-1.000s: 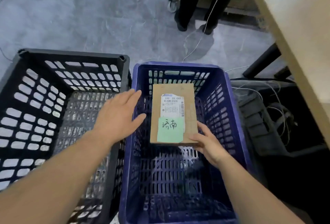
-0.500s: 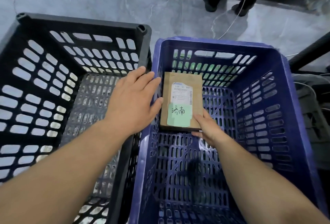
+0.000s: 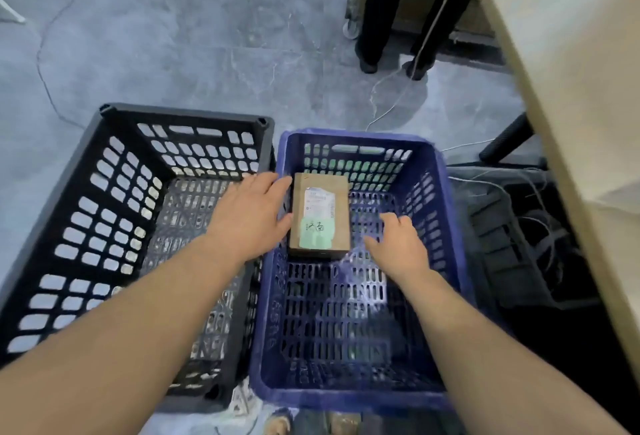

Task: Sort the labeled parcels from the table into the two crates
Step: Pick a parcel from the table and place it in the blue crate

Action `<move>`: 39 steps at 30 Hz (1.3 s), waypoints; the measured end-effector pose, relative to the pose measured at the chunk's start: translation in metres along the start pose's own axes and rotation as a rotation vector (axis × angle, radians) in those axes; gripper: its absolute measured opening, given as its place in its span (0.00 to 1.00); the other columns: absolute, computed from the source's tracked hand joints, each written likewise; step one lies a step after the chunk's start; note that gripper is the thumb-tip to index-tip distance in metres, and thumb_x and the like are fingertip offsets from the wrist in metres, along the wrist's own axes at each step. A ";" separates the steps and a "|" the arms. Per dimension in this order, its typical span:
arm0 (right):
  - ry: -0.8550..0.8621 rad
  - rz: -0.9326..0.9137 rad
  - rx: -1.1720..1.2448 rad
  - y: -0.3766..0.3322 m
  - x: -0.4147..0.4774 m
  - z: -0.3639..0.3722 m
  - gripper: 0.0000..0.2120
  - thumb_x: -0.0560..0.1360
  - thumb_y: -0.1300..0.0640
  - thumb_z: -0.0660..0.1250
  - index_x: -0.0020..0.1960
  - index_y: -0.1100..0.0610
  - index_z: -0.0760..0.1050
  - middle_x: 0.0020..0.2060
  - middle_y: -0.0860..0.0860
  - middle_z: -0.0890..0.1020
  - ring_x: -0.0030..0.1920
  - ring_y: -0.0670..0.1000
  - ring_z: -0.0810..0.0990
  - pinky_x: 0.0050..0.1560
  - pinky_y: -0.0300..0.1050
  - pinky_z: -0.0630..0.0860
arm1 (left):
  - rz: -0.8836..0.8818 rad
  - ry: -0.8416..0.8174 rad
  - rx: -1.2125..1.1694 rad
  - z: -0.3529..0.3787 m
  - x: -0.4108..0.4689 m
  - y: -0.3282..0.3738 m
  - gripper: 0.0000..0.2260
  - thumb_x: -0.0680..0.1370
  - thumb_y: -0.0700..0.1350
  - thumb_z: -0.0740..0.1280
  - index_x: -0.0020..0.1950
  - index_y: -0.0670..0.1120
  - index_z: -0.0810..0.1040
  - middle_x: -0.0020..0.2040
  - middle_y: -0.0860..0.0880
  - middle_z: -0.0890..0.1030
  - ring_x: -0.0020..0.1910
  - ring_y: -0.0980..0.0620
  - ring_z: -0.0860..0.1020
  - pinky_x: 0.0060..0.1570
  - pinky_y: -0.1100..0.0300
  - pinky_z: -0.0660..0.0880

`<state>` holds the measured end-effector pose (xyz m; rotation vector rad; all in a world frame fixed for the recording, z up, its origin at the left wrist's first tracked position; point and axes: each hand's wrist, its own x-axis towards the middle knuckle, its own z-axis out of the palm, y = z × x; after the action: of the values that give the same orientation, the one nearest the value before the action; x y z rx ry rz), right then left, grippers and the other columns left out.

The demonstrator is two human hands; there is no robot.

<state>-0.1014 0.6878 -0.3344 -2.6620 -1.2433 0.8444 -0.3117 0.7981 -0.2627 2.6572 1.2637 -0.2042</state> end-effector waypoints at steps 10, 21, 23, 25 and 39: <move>0.269 0.041 -0.041 0.036 -0.222 -0.121 0.25 0.81 0.47 0.60 0.74 0.54 0.60 0.69 0.54 0.66 0.67 0.55 0.68 0.54 0.49 0.74 | 0.225 -0.015 -0.056 -0.093 -0.106 0.109 0.25 0.80 0.55 0.58 0.75 0.46 0.61 0.69 0.46 0.69 0.66 0.45 0.68 0.61 0.51 0.69; 0.599 0.295 0.023 0.135 -0.410 -0.164 0.20 0.80 0.47 0.58 0.70 0.53 0.68 0.65 0.52 0.70 0.64 0.54 0.69 0.58 0.49 0.73 | 0.623 0.081 -0.100 -0.123 -0.193 0.268 0.26 0.80 0.59 0.56 0.75 0.48 0.62 0.71 0.49 0.68 0.69 0.49 0.67 0.65 0.53 0.67; 0.641 0.334 0.022 0.157 -0.442 -0.166 0.20 0.80 0.47 0.58 0.70 0.53 0.68 0.65 0.52 0.70 0.65 0.53 0.69 0.58 0.48 0.72 | 0.677 0.088 -0.102 -0.122 -0.211 0.298 0.27 0.80 0.59 0.56 0.75 0.48 0.62 0.71 0.49 0.68 0.69 0.49 0.66 0.65 0.53 0.67; 0.692 0.363 0.013 0.182 -0.474 -0.168 0.20 0.80 0.47 0.58 0.70 0.54 0.69 0.64 0.52 0.71 0.65 0.53 0.69 0.58 0.49 0.72 | 0.740 0.096 -0.102 -0.121 -0.230 0.333 0.26 0.80 0.59 0.57 0.75 0.48 0.62 0.72 0.49 0.67 0.69 0.48 0.66 0.65 0.53 0.65; 0.955 0.695 0.030 0.358 -0.671 -0.115 0.15 0.62 0.58 0.77 0.45 0.61 0.80 0.40 0.58 0.79 0.39 0.62 0.80 0.31 0.51 0.77 | 1.141 0.121 -0.134 -0.070 -0.407 0.547 0.25 0.77 0.56 0.64 0.71 0.45 0.69 0.64 0.46 0.75 0.63 0.45 0.72 0.61 0.51 0.69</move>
<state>-0.1451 -0.0236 -0.0447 -2.8293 -0.0857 -0.4136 -0.1382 0.1703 -0.0494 2.8133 -0.3351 0.2073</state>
